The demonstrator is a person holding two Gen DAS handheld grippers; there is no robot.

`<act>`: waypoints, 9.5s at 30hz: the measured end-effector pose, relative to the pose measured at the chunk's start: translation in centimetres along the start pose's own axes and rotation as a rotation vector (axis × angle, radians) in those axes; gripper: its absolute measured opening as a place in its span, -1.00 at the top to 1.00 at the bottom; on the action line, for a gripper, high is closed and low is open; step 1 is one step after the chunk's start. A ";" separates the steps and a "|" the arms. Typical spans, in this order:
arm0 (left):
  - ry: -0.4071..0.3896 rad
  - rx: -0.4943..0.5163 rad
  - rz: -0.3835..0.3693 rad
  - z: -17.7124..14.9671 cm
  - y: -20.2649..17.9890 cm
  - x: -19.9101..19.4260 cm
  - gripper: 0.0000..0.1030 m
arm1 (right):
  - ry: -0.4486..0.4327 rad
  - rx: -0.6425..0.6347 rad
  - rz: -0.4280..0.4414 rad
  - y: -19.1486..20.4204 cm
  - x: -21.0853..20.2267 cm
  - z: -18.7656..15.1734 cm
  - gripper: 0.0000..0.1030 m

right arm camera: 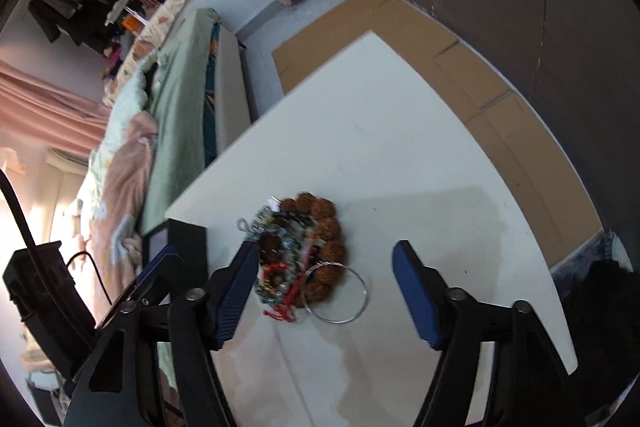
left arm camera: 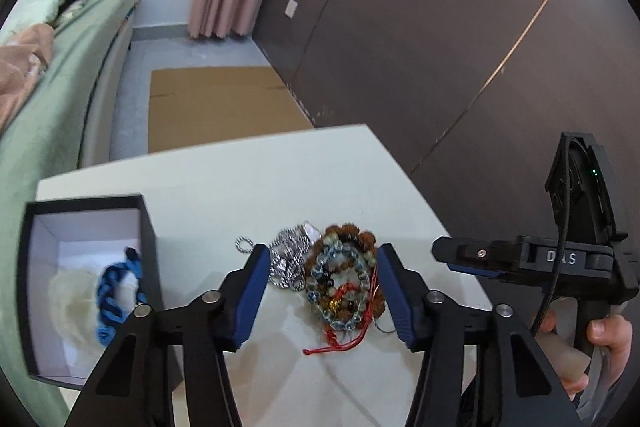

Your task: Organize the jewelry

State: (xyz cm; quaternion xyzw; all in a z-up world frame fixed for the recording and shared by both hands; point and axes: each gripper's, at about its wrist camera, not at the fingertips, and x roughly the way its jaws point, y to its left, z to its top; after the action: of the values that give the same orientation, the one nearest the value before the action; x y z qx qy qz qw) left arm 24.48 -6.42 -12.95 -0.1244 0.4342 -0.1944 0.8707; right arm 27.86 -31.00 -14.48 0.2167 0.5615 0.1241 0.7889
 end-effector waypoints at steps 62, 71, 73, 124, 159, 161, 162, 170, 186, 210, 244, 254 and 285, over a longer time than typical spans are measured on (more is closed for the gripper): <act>-0.201 -0.133 0.002 1.4 6.4 -9.3 0.83 | -0.093 -0.254 0.105 5.8 -1.1 -1.3 0.96; -0.203 -0.146 0.006 1.1 7.2 -10.1 0.83 | 0.053 -0.215 -0.062 3.6 2.2 -0.5 0.60; -0.203 -0.146 0.003 1.1 7.1 -10.1 0.83 | 0.053 -0.245 -0.098 3.7 2.3 -0.7 -0.14; -0.242 -0.275 0.100 0.0 10.9 -13.4 -0.98 | -0.081 -0.602 0.163 11.5 -1.0 -3.9 0.01; -0.332 -0.173 0.220 0.5 10.1 -14.7 -0.98 | -0.213 -0.324 0.295 11.2 -0.5 -1.6 -1.00; -0.341 -0.151 0.239 0.5 9.3 -14.3 -0.98 | -0.244 -0.335 0.259 10.6 -1.4 -1.1 -1.00; -0.342 -0.143 0.245 0.5 8.9 -14.2 -0.98 | -0.258 -0.340 0.245 10.2 -1.8 -1.0 -1.00; -0.295 -0.039 0.226 0.3 5.4 -11.8 -0.98 | -0.271 -0.314 0.162 6.6 -3.5 -0.2 -1.00; -0.130 0.096 0.110 -1.5 -0.5 -5.4 -0.96 | -0.180 -0.309 -0.019 2.5 -4.1 0.2 -1.00; 0.115 0.241 0.112 -5.7 -4.4 4.7 0.19 | -0.050 -0.279 -0.065 -2.5 -3.2 0.3 -0.54; -0.098 0.054 0.076 -0.9 1.2 -3.7 0.98 | 0.043 -0.191 0.108 4.6 4.1 0.4 0.45; -0.137 0.026 0.083 -0.5 2.8 -5.6 0.98 | 0.020 -0.202 -0.001 6.9 5.8 0.3 0.45; -0.216 -0.192 0.095 0.3 8.6 -10.9 0.97 | -0.144 -0.257 0.338 10.2 0.6 -1.1 0.82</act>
State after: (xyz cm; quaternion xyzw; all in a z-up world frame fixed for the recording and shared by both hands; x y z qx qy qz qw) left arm 20.76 6.10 -8.35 -0.2067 0.3599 -0.0960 0.9047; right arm 27.48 -21.54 -10.36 0.2136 0.4388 0.3094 0.8161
